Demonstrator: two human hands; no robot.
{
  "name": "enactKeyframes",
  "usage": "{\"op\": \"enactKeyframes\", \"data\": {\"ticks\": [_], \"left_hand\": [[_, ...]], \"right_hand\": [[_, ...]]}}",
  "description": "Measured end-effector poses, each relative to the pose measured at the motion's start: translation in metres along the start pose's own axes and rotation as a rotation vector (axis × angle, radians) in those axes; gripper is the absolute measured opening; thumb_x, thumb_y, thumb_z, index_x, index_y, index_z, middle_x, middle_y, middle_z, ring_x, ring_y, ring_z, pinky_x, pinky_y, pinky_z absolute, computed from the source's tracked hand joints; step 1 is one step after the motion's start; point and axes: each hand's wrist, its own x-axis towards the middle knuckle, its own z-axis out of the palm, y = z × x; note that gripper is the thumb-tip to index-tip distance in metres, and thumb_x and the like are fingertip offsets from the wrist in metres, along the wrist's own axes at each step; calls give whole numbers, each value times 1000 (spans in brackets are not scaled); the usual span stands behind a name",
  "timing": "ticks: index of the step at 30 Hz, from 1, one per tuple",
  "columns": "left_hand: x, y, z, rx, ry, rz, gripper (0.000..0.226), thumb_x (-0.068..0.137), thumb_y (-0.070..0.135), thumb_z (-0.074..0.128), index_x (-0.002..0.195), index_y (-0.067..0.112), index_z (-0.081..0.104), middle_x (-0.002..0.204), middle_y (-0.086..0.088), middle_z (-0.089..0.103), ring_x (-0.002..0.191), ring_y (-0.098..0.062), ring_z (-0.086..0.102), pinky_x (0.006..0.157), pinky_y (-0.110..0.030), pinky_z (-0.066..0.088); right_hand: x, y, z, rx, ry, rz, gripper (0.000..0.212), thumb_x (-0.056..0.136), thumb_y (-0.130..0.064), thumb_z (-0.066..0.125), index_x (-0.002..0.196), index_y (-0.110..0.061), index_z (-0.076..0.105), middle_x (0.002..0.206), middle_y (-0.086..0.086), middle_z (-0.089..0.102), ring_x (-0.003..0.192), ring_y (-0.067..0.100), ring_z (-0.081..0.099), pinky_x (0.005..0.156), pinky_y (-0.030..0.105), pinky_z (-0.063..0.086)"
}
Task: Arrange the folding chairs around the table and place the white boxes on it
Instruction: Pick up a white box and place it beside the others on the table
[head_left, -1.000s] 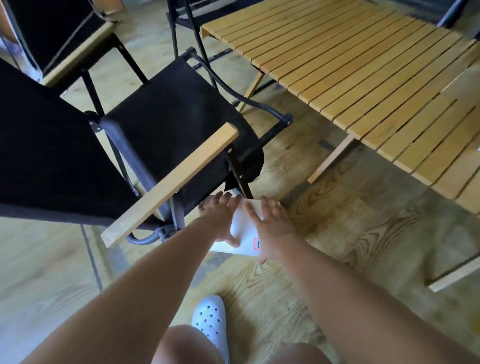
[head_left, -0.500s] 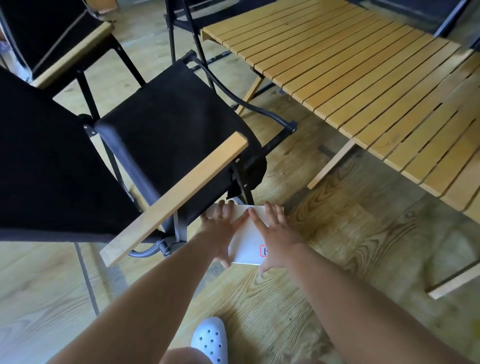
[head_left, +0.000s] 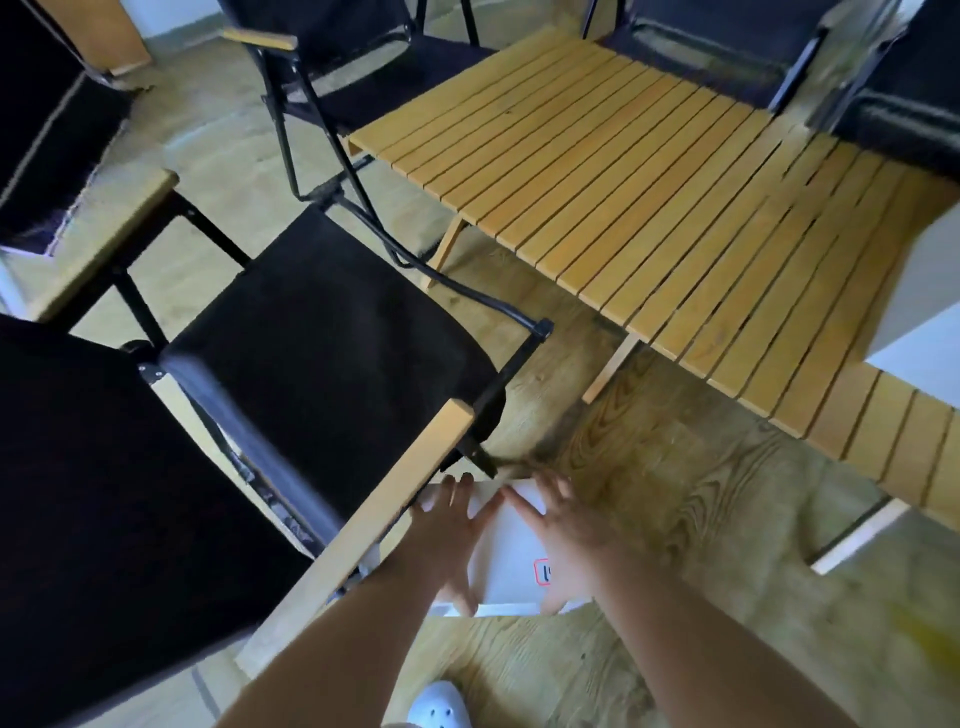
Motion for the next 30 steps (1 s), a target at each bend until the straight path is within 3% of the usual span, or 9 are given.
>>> {"op": "enactKeyframes", "data": {"ticks": [5, 8, 14, 18, 23, 27, 29, 30], "left_hand": [[-41, 23, -55, 4, -90, 44, 149, 51, 53, 85, 147, 34, -28, 156, -13, -16, 145, -39, -10, 106, -70, 21], [-72, 37, -96, -21, -117, 73, 150, 50, 52, 86, 146, 36, -28, 157, -12, -19, 146, -37, -12, 108, -71, 19], [-134, 57, -192, -22, -82, 155, 147, 47, 56, 84, 146, 40, -24, 154, -12, -5, 143, -38, -2, 102, -64, 34], [-167, 60, -253, -107, -103, 93, 142, 50, 60, 81, 145, 44, -24, 152, -12, 6, 141, -38, 4, 94, -56, 45], [-194, 52, -319, -183, -82, 25, 142, 48, 66, 77, 142, 48, -28, 156, -7, 1, 142, -35, 4, 95, -58, 44], [-202, 49, -367, -209, -42, 9, 141, 46, 67, 76, 143, 48, -26, 153, -6, 8, 140, -35, 9, 93, -57, 46], [-203, 47, -386, -242, -34, 2, 141, 47, 67, 76, 143, 48, -25, 154, -6, 6, 142, -37, 7, 97, -58, 44], [-204, 46, -394, -263, -34, 1, 140, 48, 67, 77, 143, 49, -24, 155, -7, 6, 142, -37, 7, 98, -59, 43]], "right_hand": [[-57, 2, -51, 51, -88, 63, 139, 57, -42, 85, 149, -39, -20, 159, 2, -15, 147, 34, -9, 102, 46, 45], [-98, 3, -88, 50, -94, 76, 138, 57, -43, 84, 150, -38, -18, 161, 4, -14, 148, 33, -9, 100, 41, 44], [-172, 12, -169, 86, -78, 99, 138, 52, -43, 80, 148, -41, -18, 161, 4, -13, 148, 27, -14, 99, 44, 47], [-210, 21, -230, 148, -46, 167, 126, 66, -29, 73, 146, -44, -23, 162, 0, -17, 149, 20, -17, 105, 41, 43], [-242, 37, -298, 104, 33, 289, 117, 80, -9, 68, 149, -36, -22, 161, -1, -20, 150, 24, -10, 109, 45, 40], [-254, 45, -335, 142, 97, 431, 101, 86, -3, 60, 153, -33, -10, 163, 1, -4, 149, 28, 11, 109, 47, 41], [-256, 47, -349, 163, 106, 484, 87, 90, -4, 53, 154, -28, -1, 157, 8, 25, 135, 31, 41, 99, 45, 49], [-256, 48, -355, 154, 104, 505, 79, 92, -5, 49, 154, -23, 5, 145, 11, 43, 120, 30, 55, 89, 42, 54]]}}
